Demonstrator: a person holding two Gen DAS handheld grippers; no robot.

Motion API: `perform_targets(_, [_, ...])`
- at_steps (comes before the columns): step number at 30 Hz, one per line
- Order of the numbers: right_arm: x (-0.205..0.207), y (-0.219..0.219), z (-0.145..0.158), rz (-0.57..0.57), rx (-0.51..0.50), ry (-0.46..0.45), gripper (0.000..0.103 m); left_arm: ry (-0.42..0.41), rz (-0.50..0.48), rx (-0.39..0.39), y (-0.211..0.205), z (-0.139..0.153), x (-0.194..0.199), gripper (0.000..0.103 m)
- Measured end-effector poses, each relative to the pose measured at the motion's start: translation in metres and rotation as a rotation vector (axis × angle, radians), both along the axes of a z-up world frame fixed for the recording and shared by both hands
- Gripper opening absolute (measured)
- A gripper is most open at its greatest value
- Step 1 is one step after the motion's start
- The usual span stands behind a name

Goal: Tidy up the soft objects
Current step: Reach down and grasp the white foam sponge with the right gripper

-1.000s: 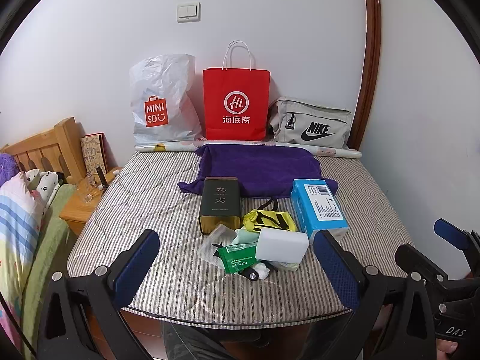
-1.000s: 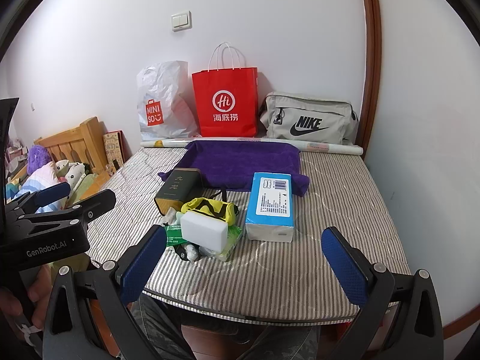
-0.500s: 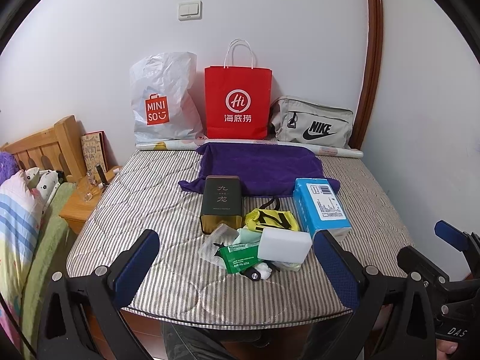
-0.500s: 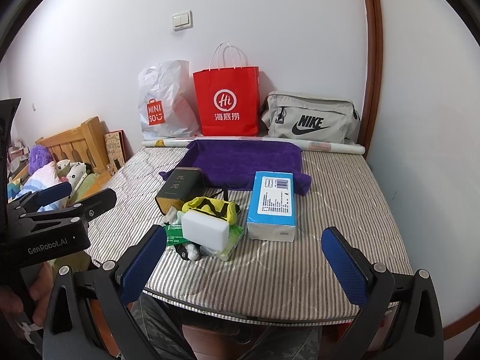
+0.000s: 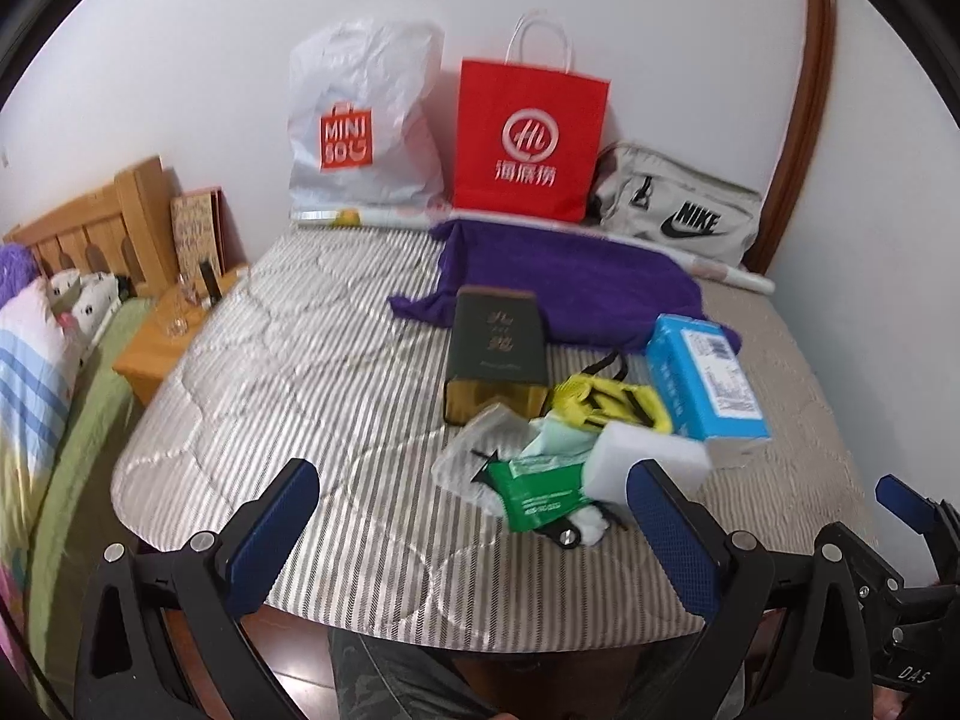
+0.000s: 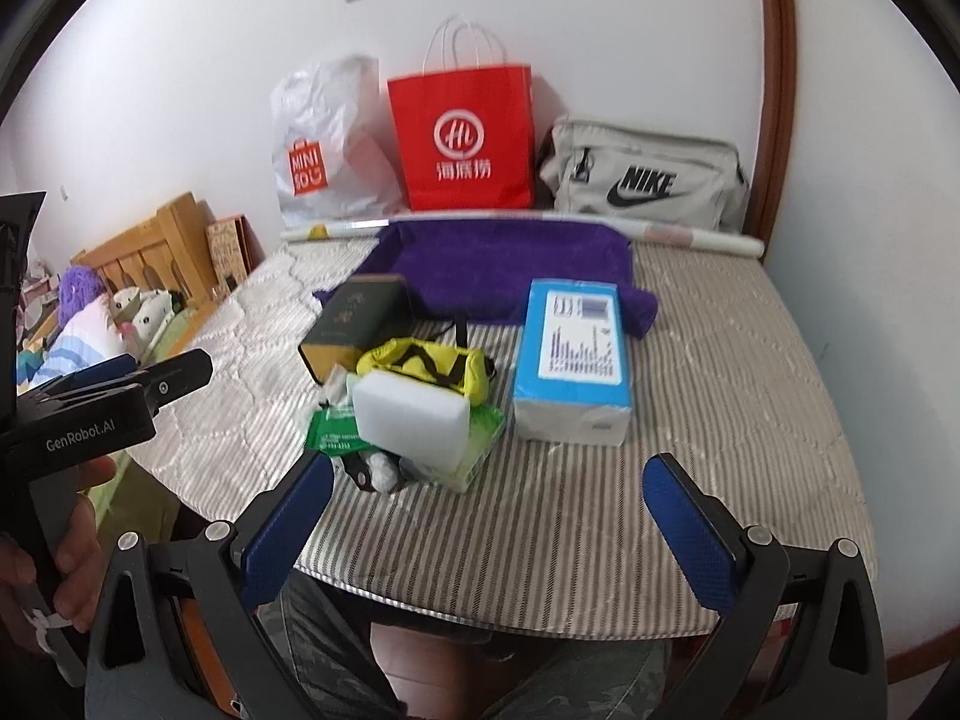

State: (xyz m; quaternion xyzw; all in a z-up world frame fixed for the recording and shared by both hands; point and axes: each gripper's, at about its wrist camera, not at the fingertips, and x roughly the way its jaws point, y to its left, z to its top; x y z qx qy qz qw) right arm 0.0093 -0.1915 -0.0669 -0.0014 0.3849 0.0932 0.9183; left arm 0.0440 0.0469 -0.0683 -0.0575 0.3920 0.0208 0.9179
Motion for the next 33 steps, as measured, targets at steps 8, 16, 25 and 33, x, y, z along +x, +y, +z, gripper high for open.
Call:
perform_targets(8, [0.023,0.019,-0.037,0.019,0.011,0.075,0.102,0.066,0.013,-0.023,0.017,-0.037,0.017,0.103])
perform_targets(16, [0.045,0.039,-0.060,0.010,0.015,0.111,0.102,0.161,0.019,-0.009,0.033,-0.077,0.032,0.103])
perform_targets(25, [0.073,0.070,-0.074,-0.027,0.045,0.114,0.102,0.195,-0.018,-0.038,0.046,-0.095,0.037,0.103])
perform_targets(33, [0.089,0.089,-0.089,-0.057,0.017,0.102,0.102,0.186,-0.030,-0.052,0.050,-0.104,0.040,0.103])
